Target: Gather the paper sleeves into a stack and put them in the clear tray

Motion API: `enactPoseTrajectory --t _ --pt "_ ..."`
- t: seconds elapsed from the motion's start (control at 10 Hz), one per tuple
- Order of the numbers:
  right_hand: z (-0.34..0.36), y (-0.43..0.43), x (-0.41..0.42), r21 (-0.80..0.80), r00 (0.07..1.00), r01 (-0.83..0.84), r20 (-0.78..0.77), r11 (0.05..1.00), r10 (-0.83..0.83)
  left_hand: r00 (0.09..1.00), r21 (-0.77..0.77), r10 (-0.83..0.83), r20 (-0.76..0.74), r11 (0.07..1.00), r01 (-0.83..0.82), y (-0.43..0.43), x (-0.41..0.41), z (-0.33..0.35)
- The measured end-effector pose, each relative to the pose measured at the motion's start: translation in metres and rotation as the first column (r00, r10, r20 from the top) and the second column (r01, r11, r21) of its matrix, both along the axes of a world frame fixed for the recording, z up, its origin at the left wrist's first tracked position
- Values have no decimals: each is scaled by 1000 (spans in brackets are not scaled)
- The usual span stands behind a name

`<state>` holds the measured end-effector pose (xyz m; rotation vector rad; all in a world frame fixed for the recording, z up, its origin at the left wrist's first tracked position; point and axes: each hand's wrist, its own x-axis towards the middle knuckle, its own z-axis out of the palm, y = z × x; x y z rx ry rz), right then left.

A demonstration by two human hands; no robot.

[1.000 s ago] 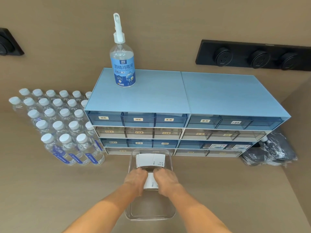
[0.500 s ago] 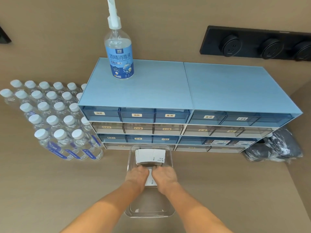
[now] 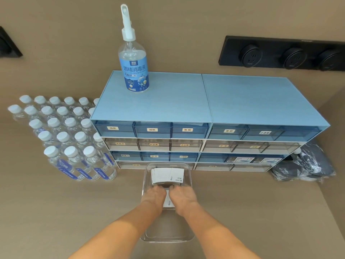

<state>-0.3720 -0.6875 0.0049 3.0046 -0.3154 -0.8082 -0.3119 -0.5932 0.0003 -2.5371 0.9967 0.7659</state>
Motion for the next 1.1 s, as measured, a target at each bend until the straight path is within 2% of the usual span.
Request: enactPoseTrajectory --t 0.3,0.5,0.9,1.1 --pt "11 -2 -1 77 999 47 -2 996 -47 997 0 -52 65 999 53 3 -7 15" --pt "26 -3 -8 71 999 37 22 997 -38 993 1 -82 82 997 83 3 -5 30" --pt "60 -11 -45 94 978 -17 210 995 -3 992 -158 -56 113 985 74 35 -29 54" --pt "70 2 -67 94 972 58 222 994 -78 991 -205 -32 134 977 59 44 -46 73"
